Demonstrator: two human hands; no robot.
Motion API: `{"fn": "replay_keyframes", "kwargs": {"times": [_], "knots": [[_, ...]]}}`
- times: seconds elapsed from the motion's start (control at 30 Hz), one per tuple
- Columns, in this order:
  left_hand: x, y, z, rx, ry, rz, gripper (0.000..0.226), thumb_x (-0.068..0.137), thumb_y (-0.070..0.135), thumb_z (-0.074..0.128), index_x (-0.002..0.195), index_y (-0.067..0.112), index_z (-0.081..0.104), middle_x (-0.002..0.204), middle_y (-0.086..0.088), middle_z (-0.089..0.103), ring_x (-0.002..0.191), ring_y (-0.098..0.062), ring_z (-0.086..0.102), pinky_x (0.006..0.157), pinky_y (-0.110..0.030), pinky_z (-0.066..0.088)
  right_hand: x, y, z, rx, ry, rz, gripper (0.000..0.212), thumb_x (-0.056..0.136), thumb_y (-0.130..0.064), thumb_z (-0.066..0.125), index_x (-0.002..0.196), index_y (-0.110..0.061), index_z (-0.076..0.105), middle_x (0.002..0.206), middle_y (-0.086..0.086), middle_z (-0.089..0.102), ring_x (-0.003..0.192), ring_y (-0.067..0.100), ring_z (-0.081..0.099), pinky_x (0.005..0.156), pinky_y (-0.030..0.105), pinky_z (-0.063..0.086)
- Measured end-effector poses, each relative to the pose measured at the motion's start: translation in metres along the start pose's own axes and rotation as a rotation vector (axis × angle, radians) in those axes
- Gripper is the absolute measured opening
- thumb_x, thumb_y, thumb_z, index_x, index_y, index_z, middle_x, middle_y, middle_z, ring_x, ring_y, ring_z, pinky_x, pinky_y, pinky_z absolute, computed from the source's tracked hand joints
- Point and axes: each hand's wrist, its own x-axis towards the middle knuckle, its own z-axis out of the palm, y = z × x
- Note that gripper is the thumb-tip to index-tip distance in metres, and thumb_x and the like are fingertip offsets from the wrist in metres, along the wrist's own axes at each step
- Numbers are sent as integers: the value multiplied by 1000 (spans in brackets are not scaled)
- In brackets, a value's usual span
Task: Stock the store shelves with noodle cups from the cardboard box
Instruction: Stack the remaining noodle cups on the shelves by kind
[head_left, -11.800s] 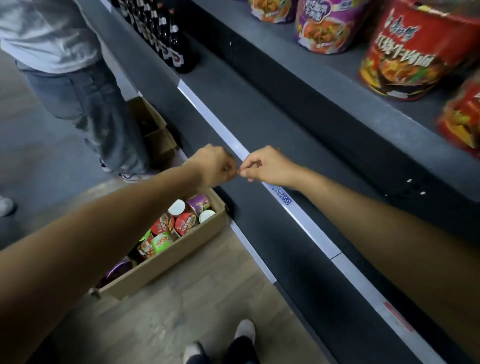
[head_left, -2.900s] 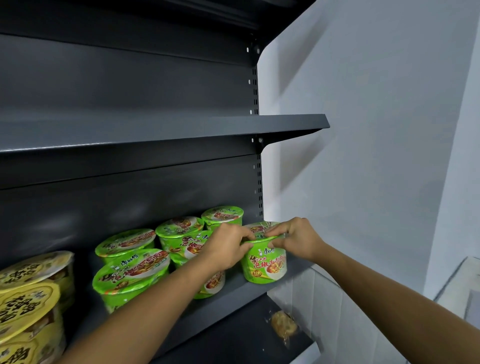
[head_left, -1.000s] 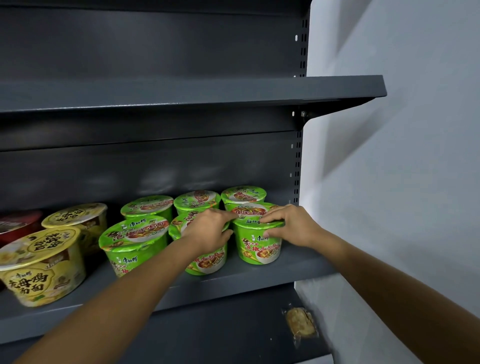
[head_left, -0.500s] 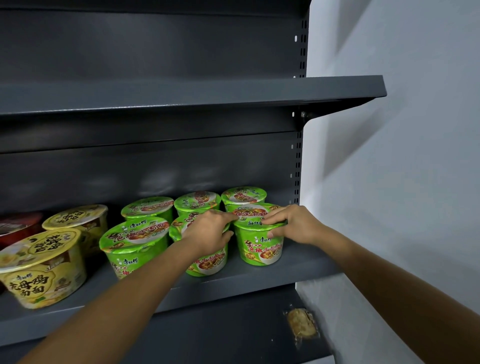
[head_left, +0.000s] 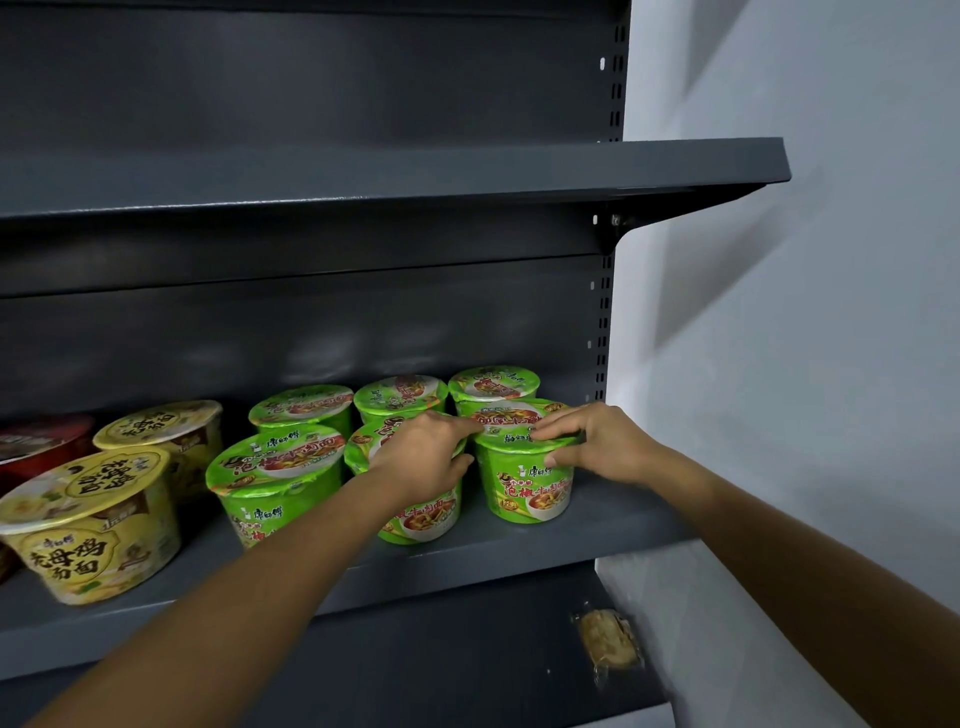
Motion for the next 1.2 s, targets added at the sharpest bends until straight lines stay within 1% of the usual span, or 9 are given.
{"fn": "replay_keyframes", "kwargs": {"times": [0.2, 0.4, 0.53, 0.7, 0.77, 0.9, 1.03, 1.2], "knots": [[0, 1, -1, 3, -1, 1, 48, 93, 30, 54, 140, 24, 44, 132, -3, 56, 121, -23, 50, 97, -31, 42, -2, -2, 1, -91, 15, -42, 39, 76, -17, 79, 113, -22, 70, 126, -4, 62, 118, 8, 54, 100, 17, 39], [1, 2, -3, 7, -20, 3, 49, 94, 38, 52, 140, 23, 44, 138, -2, 52, 125, -22, 49, 99, -31, 41, -2, -6, 1, -183, -16, -47, 42, 79, -18, 76, 119, -19, 66, 130, -1, 60, 124, 11, 51, 107, 21, 36], [0, 3, -3, 9, -21, -5, 48, 94, 37, 53, 139, 23, 45, 137, -2, 53, 124, -21, 49, 100, -32, 42, -3, -6, 0, -156, -21, -46, 40, 79, -12, 75, 118, -15, 66, 128, 0, 61, 124, 10, 50, 108, 20, 34], [-1, 2, -2, 13, -22, -7, 47, 94, 32, 53, 139, 25, 44, 139, 0, 51, 126, -21, 48, 102, -32, 42, -1, -3, -1, -118, -37, -28, 40, 79, -12, 75, 118, -15, 66, 128, -2, 61, 124, 9, 50, 103, 16, 34], [-1, 2, -1, 18, -18, -5, 47, 94, 31, 54, 139, 25, 44, 139, 0, 51, 126, -21, 48, 102, -32, 41, -1, -2, -1, -123, -32, -31, 40, 79, -13, 75, 118, -17, 66, 129, -1, 60, 124, 9, 50, 103, 16, 34], [-1, 2, 0, 24, -19, -5, 47, 94, 30, 53, 140, 25, 43, 139, 0, 51, 126, -22, 47, 102, -32, 41, -4, -1, 2, -156, -14, -39, 40, 81, -17, 73, 120, -21, 65, 132, -1, 59, 126, 11, 49, 107, 21, 35], [-1, 3, -1, 38, -27, -7, 48, 94, 30, 53, 140, 26, 41, 141, 1, 49, 128, -21, 46, 102, -33, 41, -6, -2, 3, -199, -2, -45, 41, 83, -19, 72, 123, -23, 64, 135, -2, 56, 128, 11, 47, 107, 19, 32], [0, 2, -4, 44, -56, -8, 50, 93, 34, 53, 141, 27, 40, 142, 2, 48, 127, -21, 47, 102, -33, 42, -8, -7, -1, -213, -32, -28, 41, 85, -19, 70, 124, -25, 62, 136, -2, 55, 125, 15, 50, 103, 21, 38]]}}
